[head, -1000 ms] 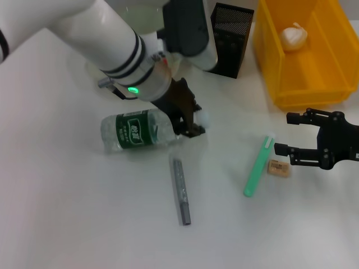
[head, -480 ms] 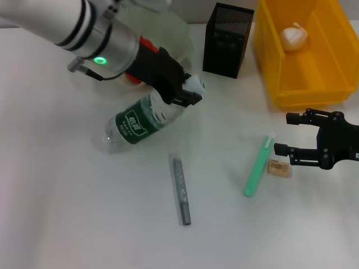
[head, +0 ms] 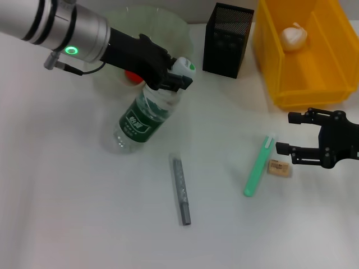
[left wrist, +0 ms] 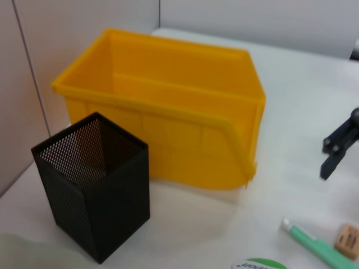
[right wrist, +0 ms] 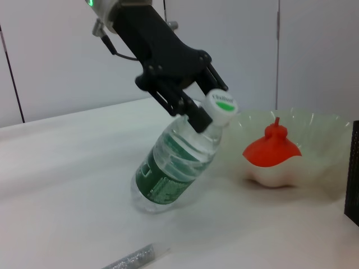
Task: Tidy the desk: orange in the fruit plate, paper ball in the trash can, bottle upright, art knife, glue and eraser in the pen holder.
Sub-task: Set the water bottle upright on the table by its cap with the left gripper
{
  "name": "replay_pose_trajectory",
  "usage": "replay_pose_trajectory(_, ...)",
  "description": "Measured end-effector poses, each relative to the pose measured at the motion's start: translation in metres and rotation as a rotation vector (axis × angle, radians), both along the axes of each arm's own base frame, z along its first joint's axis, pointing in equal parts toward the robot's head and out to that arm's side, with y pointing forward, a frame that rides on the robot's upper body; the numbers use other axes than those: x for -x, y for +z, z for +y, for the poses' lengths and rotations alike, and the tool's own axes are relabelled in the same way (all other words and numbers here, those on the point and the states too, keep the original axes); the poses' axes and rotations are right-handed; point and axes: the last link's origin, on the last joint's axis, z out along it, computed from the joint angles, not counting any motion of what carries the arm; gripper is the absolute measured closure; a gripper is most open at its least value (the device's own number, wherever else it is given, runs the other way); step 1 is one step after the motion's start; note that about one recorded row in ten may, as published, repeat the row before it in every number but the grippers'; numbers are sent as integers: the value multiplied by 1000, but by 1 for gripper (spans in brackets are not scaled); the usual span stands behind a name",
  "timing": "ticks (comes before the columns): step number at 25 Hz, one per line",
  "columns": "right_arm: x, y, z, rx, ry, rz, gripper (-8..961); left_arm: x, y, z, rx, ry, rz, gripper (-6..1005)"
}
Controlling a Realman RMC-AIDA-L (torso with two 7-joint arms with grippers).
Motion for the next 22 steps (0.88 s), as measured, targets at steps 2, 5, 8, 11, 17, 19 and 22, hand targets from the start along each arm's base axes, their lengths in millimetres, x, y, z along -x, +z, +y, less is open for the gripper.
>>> replay_pose_trajectory(2,0,0,0,-1,-1,-1,166,2,4,-2,-1,9,-36,567)
replay_pose_trajectory(5,-1,0,0,-1,-2,-2,166,4,9,-3,-6,13,-63,567)
replay_pose_trajectory(8,-1,0,0,0,-2,-2,166,8,14,-6,-7,23,-97,566)
replay_pose_trajectory(11,-1,0,0,0,-2,-2,166,10,17,-7,-7,26,-120,566)
replay_pose_trajectory(17,-1,0,0,1,-1,-3,166,16,29,-14,-21,20,-206,566)
replay_pose_trajectory(19,-1,0,0,1,-1,-4,166,18,31,-17,-23,14,-229,566)
replay_pose_trajectory(22,-1,0,0,2,0,-4,166,19,32,-18,-23,11,-241,566)
